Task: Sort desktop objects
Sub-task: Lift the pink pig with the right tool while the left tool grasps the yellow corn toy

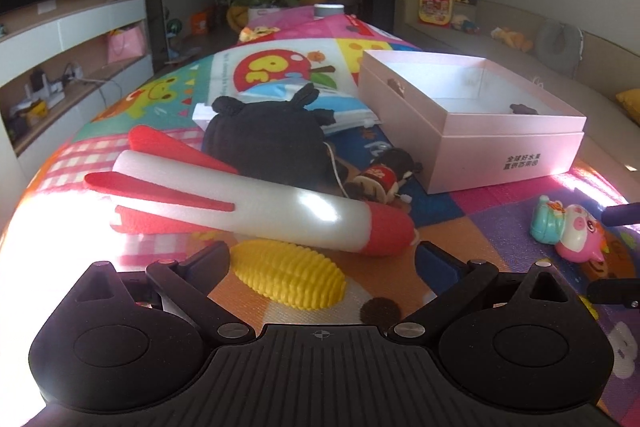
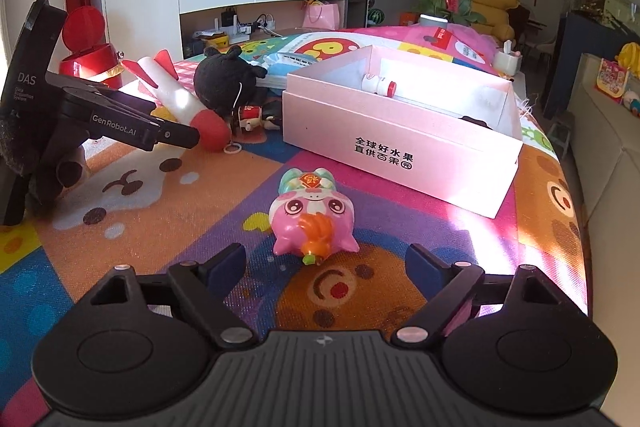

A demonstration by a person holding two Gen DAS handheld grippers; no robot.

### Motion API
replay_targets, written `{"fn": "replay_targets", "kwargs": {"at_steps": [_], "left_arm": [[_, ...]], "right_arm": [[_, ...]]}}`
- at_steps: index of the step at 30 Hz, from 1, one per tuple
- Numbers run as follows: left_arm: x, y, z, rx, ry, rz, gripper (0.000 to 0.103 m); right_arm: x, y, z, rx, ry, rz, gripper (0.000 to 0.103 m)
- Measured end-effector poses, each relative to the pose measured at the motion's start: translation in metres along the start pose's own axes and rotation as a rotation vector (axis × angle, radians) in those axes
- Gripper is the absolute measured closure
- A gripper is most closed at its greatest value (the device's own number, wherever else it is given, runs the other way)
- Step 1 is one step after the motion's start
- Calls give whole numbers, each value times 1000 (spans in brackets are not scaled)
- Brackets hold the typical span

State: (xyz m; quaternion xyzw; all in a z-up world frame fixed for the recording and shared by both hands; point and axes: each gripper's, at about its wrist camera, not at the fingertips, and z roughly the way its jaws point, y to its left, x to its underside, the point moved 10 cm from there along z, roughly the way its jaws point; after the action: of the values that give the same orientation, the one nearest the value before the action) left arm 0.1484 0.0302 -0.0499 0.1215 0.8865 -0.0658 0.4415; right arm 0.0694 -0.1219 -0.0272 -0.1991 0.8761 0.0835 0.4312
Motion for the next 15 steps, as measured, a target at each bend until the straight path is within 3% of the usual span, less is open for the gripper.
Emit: {"fn": "replay_targets", "kwargs": {"at_steps": [7,10,12,15], "left_arm": [[19,-66,-22,169,4,170,1],[23,-78,-29,210,1,179,1],[23,-80,-31,223,-3,172,1],[21,-71,-25,177,0,146,1]], "right_arm": [[0,1,1,5,5,2,9],[0,3,2,11,9,-11,6],[0,4,2,13,9,-16,4],[1,4,3,17,18,-20,3]]}}
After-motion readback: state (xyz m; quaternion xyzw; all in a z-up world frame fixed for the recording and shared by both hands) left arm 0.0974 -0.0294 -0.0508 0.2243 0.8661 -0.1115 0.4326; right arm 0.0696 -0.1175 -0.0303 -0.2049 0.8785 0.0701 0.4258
